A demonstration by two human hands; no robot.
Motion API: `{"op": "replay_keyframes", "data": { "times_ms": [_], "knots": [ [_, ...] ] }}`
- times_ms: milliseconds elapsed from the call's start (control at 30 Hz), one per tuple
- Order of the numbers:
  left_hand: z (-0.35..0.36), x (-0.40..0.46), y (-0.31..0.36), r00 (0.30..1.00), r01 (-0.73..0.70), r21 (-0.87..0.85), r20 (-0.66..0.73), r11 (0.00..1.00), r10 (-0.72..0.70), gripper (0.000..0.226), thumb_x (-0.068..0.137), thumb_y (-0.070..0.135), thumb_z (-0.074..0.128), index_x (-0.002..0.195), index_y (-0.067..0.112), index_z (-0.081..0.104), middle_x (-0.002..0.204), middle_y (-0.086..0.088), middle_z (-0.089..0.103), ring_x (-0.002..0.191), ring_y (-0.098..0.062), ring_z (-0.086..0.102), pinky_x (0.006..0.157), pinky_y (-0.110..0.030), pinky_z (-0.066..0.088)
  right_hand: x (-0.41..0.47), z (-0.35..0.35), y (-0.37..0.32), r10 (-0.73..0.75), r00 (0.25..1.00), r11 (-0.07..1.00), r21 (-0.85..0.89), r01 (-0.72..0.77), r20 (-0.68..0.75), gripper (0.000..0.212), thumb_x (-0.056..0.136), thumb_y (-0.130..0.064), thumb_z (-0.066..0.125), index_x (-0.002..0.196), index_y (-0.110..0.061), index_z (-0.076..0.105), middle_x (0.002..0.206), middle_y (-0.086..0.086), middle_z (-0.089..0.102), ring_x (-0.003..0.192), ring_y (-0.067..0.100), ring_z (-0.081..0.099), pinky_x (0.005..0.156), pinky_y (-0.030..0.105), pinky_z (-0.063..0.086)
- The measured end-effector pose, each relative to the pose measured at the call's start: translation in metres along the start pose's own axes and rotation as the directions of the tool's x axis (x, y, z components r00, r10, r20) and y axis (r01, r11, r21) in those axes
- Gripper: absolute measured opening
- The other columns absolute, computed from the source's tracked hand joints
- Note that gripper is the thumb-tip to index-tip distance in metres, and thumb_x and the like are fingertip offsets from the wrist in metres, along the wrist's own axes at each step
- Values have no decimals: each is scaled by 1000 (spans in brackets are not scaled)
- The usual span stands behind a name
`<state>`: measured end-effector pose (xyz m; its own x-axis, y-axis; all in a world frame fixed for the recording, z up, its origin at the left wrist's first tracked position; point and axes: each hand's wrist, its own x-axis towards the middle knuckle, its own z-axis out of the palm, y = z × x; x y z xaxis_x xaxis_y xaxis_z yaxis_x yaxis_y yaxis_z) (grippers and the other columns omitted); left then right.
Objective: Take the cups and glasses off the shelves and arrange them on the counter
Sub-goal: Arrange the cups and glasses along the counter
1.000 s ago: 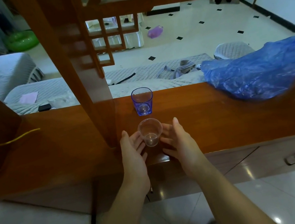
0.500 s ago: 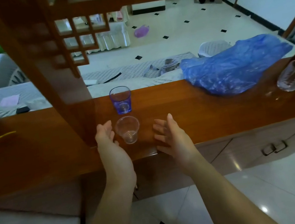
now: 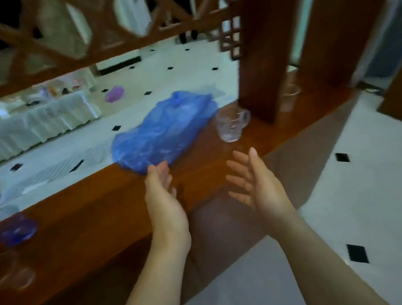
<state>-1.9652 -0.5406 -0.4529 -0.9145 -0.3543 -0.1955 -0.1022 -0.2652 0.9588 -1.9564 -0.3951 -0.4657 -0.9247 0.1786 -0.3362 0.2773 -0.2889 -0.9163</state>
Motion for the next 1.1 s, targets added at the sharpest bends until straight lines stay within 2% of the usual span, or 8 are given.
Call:
{"op": "replay_keyframes", "data": {
  "times_ms": [200,367,533,733,867,967,1100],
  "knots": [
    [137,-51,-49,974,39,56,223,998,-50,48,108,47,32,138,22,60,137,6,64,128,-8,57,112,-33,39,-2,-145,-37,-5,971,996,85,26,-240,54,109,-54,30,150,-26,51,149,1,59,133,27,58,115,53,44],
    [198,-73,-70,952,56,109,295,992,-86,44,109,48,30,134,27,60,137,8,63,128,-8,57,109,-33,39,2,-212,-46,-26,954,994,97,57,-298,54,108,-56,28,147,-30,54,146,-3,61,127,21,62,113,51,46],
    [236,-68,-86,929,89,168,342,982,-143,51,108,52,26,140,28,57,141,7,60,130,-9,55,115,-36,38,25,-237,-50,-28,955,998,41,42,-295,55,108,-57,26,146,-30,56,144,-5,63,125,18,63,111,49,48],
    [281,-37,-103,909,141,164,369,976,-193,46,109,53,25,136,31,56,144,6,59,132,-11,54,118,-38,37,79,-254,-64,-40,952,999,-40,30,-303,57,107,-59,27,139,-29,63,135,-6,69,119,14,67,107,44,52],
    [316,0,-108,897,180,154,380,972,-226,55,108,55,23,149,29,50,153,7,53,140,-12,49,121,-37,33,127,-254,-84,-39,958,994,-108,8,-285,52,104,-64,27,128,-36,64,132,-9,70,120,15,67,108,44,52],
    [345,24,-108,886,193,145,399,970,-236,58,108,55,22,156,27,41,160,6,46,145,-13,44,121,-37,30,162,-253,-100,-51,966,991,-131,19,-252,56,104,-64,27,135,-33,62,130,-11,69,120,14,66,110,44,51],
    [377,50,-112,877,246,116,396,962,-271,64,105,60,25,161,31,31,167,5,35,154,-16,31,124,-40,22,208,-257,-114,-59,973,990,-138,28,-223,59,105,-64,27,141,-32,59,137,-10,65,119,12,64,111,42,49]
  ]
}}
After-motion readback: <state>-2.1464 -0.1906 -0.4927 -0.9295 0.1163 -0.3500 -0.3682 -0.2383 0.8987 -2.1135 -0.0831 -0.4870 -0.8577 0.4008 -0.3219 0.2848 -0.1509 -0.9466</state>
